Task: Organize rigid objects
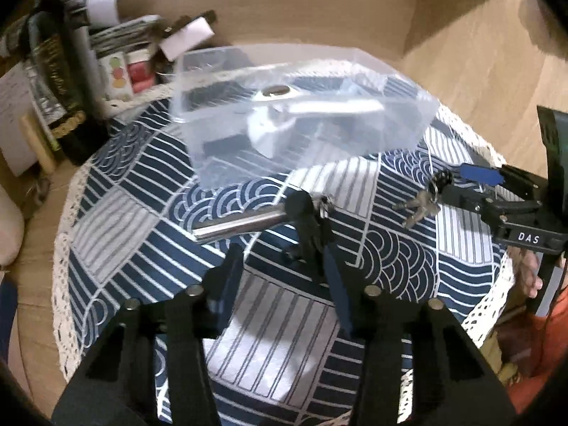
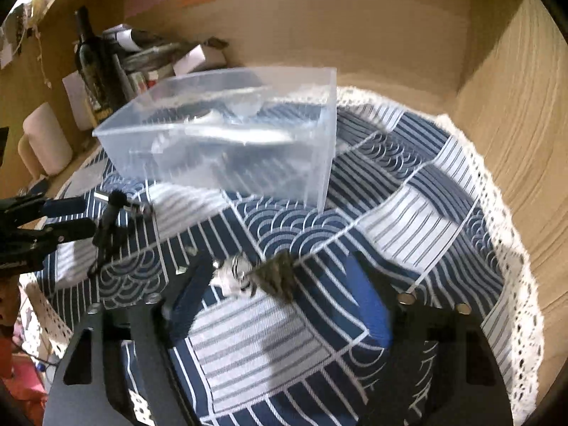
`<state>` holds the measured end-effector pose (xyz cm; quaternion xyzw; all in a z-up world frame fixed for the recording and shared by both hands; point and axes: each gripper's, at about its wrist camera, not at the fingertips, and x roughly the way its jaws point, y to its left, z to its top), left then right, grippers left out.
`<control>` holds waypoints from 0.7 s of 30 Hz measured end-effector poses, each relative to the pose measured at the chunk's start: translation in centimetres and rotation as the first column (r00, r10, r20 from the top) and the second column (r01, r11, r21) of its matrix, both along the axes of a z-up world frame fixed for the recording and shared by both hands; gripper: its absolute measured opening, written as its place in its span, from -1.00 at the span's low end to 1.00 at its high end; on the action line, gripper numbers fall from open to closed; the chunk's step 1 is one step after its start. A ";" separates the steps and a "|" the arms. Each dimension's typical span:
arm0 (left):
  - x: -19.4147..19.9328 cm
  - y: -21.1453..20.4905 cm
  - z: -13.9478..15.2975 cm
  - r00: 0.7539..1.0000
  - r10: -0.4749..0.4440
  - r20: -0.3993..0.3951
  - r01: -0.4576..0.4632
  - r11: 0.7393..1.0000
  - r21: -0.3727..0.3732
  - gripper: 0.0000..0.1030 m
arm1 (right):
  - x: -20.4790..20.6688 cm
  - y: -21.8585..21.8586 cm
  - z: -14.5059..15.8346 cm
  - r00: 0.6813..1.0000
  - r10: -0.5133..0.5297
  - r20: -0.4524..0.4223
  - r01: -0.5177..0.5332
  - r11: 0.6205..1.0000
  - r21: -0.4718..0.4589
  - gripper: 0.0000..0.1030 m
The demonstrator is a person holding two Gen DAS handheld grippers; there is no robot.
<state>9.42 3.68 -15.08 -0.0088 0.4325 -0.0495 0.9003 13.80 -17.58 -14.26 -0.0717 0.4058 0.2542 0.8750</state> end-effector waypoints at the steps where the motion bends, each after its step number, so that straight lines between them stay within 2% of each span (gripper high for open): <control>1: 0.2 -0.2 -0.2 1.000 -0.004 -0.006 0.004 1.000 -0.001 -0.13 | 0.0 -0.1 -0.2 1.000 0.000 -0.004 0.000 1.000 -0.002 0.21; 3: 0.6 -0.5 -0.4 1.000 -0.010 -0.016 0.010 1.000 -0.002 -0.14 | 0.1 -0.2 -0.5 1.000 -0.003 -0.015 0.003 1.000 -0.002 0.13; 4: 0.8 -0.6 -0.5 1.000 -0.011 -0.020 0.011 1.000 -0.004 -0.16 | 0.1 -0.2 -0.5 1.000 -0.003 -0.016 0.003 1.000 -0.003 0.02; 6: 1.3 -1.0 -0.8 0.999 -0.019 -0.028 0.019 1.000 -0.009 -0.23 | 0.4 -0.1 -0.7 1.000 0.004 -0.020 -0.004 1.000 -0.003 -0.12; 8: 1.6 -1.2 -1.2 0.998 -0.039 -0.039 0.039 0.999 -0.022 -0.42 | 0.7 0.0 -0.8 1.000 0.011 -0.021 -0.012 1.000 -0.015 -0.23; 9: 1.6 -1.3 -1.2 0.998 -0.041 -0.036 0.041 0.999 -0.016 -0.42 | 0.8 0.2 -0.9 1.000 0.018 -0.022 -0.018 1.000 -0.020 -0.27; 10: 1.6 -1.4 -1.2 0.999 -0.042 -0.028 0.042 0.999 -0.010 -0.42 | 0.8 0.3 -1.0 0.999 0.026 -0.028 -0.027 0.999 -0.024 -0.41; 15: 1.0 -0.9 -0.3 1.000 -0.025 0.010 0.025 1.000 -0.012 -0.43 | 0.6 -0.2 -0.6 1.000 0.011 -0.006 -0.011 1.000 -0.009 -0.40; 21: 0.1 -0.1 2.0 0.995 0.003 0.096 -0.002 1.000 -0.008 -0.43 | 0.2 -0.5 2.2 0.998 -0.012 0.061 0.009 0.999 0.053 -0.40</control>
